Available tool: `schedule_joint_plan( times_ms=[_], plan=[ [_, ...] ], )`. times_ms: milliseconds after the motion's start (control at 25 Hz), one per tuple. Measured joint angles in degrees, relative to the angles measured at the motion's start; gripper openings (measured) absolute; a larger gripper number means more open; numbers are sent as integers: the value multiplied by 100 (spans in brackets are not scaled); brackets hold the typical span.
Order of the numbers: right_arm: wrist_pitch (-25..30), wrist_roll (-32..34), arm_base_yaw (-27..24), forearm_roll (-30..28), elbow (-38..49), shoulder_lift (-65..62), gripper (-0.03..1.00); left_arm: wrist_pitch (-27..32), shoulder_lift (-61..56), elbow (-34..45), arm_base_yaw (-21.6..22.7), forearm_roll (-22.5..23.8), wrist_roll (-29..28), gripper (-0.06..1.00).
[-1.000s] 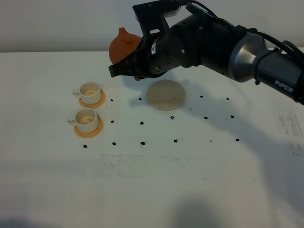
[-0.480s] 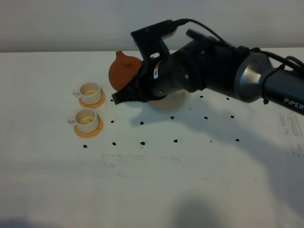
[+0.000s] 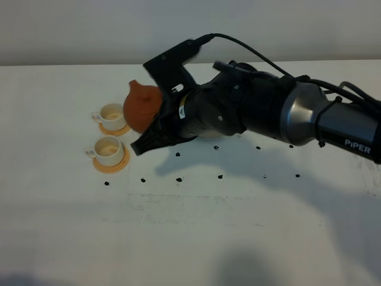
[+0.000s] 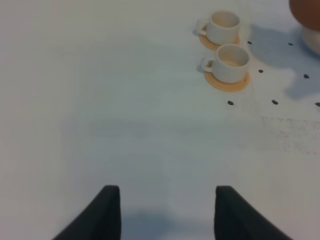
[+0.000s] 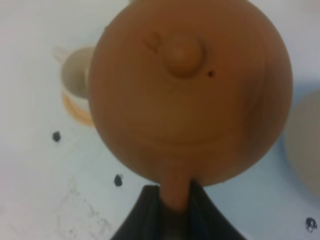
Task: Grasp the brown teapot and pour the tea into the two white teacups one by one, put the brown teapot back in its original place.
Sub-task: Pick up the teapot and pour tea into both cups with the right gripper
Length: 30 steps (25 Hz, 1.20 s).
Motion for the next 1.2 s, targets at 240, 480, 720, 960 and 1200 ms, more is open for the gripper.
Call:
schedule_joint_plan(
  times_ms=[240,480,720,960,1200],
  plan=[
    [-181,-203,98,-43,403,-4,9,0,0,0,0,0,0,45],
    [-255,-214,229,-385,548,-4,9,0,0,0,0,0,0,45],
    [-297,-220,480,-642,559,39,9,0,0,0,0,0,0,45],
    [-302,-238,553,-758,559,262,9,0,0,0,0,0,0,45],
    [-387,-238,553,-946,561,273,9,0,0,0,0,0,0,45]
  ],
)
